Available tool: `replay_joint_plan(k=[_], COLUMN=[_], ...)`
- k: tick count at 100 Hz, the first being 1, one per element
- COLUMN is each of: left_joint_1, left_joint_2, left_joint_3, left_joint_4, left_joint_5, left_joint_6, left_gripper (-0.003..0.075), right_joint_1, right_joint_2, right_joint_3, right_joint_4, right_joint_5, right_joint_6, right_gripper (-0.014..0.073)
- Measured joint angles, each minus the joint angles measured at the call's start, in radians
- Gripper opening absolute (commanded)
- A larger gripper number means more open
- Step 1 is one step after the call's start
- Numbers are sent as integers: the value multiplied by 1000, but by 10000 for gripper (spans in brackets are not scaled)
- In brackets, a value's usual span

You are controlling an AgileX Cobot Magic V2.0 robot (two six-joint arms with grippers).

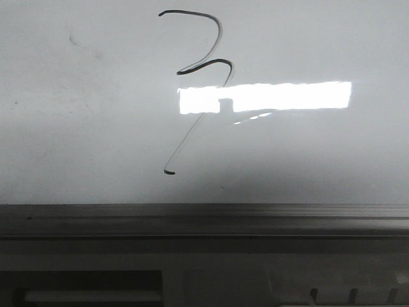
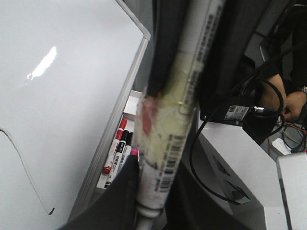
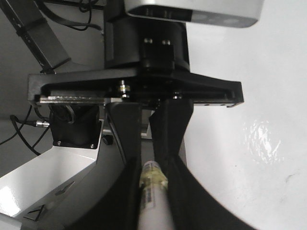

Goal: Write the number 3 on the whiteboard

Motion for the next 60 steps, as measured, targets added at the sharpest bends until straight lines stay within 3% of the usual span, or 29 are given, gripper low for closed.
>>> replay_joint_plan(k=[6,17,28,47,54,60], left_joint_1=[0,0,0,0,0,0], left_joint_2=[0,2,2,-41,-62,-69], left_joint_3=[0,0,3,96,161,223], left_joint_4=[-2,-10,-31,-51,-62,-93], left_joint_5=[2,-1,-51,-242,-373,-489], left_joint_6=[2,2,-2,-80,-142,-176], left_gripper=[-21,-21,-21,-21,-21,-21], right_joint_1=[0,0,0,-57,-105,-152], right_joint_2=[0,0,-8,-89,-131,-169], right_joint_3=[0,0,0,0,0,4], right_joint_4=[2,10,4,-120,-162,-179], right_joint_5=[2,-2,-29,-102,-104,-104], right_joint_6=[0,0,2,101,159,206], right_gripper=[100,353,468,402,306,160])
